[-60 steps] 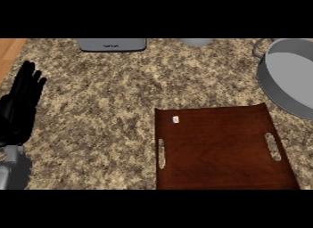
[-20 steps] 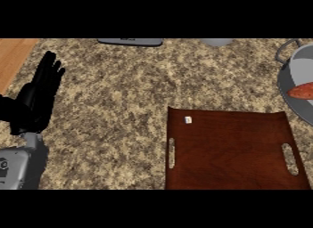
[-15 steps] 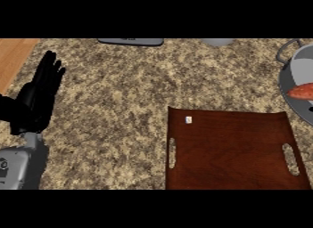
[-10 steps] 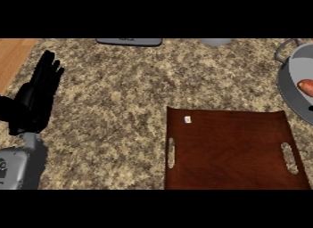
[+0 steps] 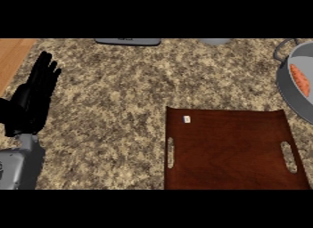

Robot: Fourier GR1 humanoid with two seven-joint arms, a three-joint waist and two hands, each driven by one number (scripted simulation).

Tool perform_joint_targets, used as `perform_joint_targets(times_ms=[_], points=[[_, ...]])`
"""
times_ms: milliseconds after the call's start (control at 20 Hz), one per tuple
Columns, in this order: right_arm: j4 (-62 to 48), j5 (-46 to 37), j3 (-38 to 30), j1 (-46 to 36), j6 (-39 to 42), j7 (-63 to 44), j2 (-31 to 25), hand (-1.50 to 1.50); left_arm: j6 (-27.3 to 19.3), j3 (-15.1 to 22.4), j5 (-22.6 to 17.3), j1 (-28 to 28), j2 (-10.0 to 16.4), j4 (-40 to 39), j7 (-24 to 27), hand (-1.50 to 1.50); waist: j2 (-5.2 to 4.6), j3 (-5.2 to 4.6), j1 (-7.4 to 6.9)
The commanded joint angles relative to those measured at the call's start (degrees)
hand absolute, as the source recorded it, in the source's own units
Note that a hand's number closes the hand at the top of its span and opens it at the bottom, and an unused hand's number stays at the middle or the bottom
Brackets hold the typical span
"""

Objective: Pick the sweet potato from the tray and place it in the pot

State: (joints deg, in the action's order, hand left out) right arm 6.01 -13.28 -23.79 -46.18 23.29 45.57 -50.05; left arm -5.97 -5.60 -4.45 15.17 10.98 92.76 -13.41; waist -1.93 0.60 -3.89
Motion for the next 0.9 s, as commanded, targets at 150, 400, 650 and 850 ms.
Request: perform_joint_targets(times_ms=[150,400,650,850], points=[[-0.2,2.4,-2.2,2.6,11.5,2.0,-5.8,-1.5,-0.8,0.4,0.5,-0.4,-1.0,0.1,0.8,0.0,-0.22,0.19,0.74],[0.8,2.9,-2.3,4.2,13.3,0.9,-6.5,-1.5,-0.9,0.6,0.6,-0.8,-1.1,0.9,0.4,0.0,-0.2,0.32,0.25],[2.5,3.3,-2.4,6.2,15.8,1.2,-8.4,-1.5,-0.5,0.5,0.6,-0.6,-0.7,-0.2,0.3,0.0,-0.25,0.4,1.4],[2.9,3.8,-2.5,6.4,16.2,-0.7,-8.7,-1.5,-0.1,0.3,-0.1,-1.3,-0.8,0.7,0.6,0.0,-0.31,0.47,0.44]])
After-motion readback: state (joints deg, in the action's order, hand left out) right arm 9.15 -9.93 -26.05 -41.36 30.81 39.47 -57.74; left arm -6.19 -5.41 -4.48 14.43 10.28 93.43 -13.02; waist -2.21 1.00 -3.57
